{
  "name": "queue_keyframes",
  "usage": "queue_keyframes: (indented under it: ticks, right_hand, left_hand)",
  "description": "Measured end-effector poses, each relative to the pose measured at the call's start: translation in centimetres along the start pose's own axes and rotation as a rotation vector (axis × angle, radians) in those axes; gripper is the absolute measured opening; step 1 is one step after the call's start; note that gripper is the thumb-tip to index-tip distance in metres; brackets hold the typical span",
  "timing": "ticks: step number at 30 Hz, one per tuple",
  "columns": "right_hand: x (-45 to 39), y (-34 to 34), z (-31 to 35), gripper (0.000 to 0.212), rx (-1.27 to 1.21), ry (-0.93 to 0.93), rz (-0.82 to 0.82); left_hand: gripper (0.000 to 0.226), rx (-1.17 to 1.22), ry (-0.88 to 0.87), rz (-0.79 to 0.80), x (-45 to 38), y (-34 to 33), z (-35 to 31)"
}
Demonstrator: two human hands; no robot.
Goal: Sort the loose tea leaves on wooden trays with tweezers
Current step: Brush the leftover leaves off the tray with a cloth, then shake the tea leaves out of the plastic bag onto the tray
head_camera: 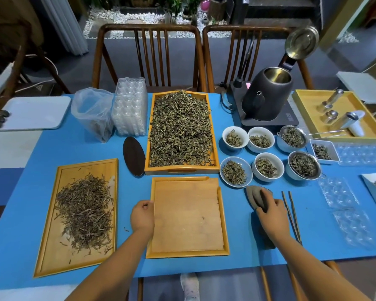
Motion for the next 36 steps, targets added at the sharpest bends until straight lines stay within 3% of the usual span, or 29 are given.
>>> queue_keyframes:
  ticks: [10, 21, 30, 36]
  right_hand:
    - [-2.8, 3.7, 4.0, 0.054, 0.078, 0.003, -0.052]
    - [-9.9, 4.8, 19.1, 0.054, 0.013, 0.317, -0.006]
    - [-12.0, -0.2, 34.6, 0.059, -0.127, 0.545, 0.129]
    - [-11.4, -6.1, 41.7, 0.061, -0.212, 0.634, 0.229]
  left_hand:
    - [0.024, 0.012, -0.088, -0.032, -1.6, 4.7, -7.9]
    - [0.025, 0.195, -0.113, -0.151, -2.8, 11.9, -14.8]
    - [0.045, 0.261, -0.104, -0.182, -7.0, 18.7, -16.5]
    - [0.059, 0.252, -0.089, -0.121, -11.8, 19.5, -16.4]
Point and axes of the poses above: each hand's wrist, its own x-axis away from the middle knuckle, its own y-axis out of the back of the hand, z = x × y, the point moved 9 cm from there along -x, towards the middle knuckle, and after that the axes turned 12 degrees about y, right-handed, at the moved point
